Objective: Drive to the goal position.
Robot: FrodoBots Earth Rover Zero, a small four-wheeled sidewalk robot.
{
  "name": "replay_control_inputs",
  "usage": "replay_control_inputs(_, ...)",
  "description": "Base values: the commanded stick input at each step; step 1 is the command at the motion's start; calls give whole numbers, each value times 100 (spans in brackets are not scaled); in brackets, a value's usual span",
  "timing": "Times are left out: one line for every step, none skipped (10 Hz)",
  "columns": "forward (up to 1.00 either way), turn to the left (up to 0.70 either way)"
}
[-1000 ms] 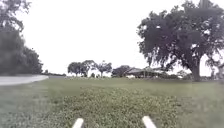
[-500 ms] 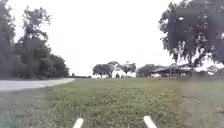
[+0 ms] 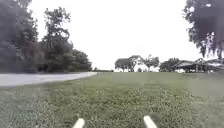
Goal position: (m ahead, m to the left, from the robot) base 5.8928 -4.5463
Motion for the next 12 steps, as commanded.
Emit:
replay_control_inputs(70,0)
replay_control_inputs(70,0)
replay_control_inputs(70,0)
replay_control_inputs(70,0)
replay_control_inputs(70,0)
replay_control_inputs(70,0)
replay_control_inputs(70,0)
replay_control_inputs(70,0)
replay_control_inputs(70,25)
replay_control_inputs(70,35)
replay_control_inputs(70,35)
replay_control_inputs(70,35)
